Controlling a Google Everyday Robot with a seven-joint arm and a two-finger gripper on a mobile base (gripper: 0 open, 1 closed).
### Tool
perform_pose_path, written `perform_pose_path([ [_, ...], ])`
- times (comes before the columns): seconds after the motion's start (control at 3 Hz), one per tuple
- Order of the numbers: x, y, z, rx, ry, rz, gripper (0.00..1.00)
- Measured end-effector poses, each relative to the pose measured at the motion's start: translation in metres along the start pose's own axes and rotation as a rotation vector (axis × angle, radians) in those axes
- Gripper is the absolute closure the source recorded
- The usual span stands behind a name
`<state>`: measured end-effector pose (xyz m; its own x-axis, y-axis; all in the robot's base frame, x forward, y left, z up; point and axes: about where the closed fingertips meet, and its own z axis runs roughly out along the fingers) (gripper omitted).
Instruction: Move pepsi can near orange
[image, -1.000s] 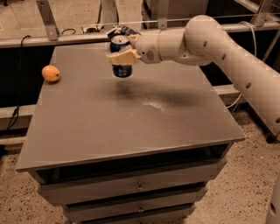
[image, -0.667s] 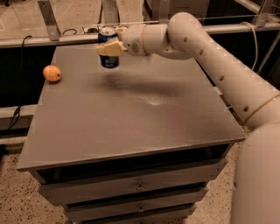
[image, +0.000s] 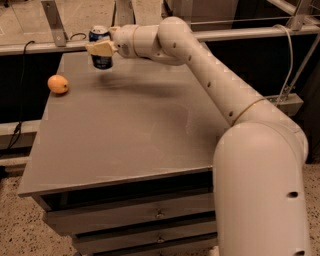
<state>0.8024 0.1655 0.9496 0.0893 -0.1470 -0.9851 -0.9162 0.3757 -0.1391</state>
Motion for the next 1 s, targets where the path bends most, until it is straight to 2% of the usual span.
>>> perform_pose_path([
  [0.33, 0.001, 0.006, 0.022, -0.001, -0.01, 0.017, 1.0],
  [0.67, 0.008, 0.023, 0.034, -0.021, -0.009, 0.039, 1.0],
  [1.0, 0.02, 0.039, 0.039, -0.036, 0.0, 0.07, 0.82],
])
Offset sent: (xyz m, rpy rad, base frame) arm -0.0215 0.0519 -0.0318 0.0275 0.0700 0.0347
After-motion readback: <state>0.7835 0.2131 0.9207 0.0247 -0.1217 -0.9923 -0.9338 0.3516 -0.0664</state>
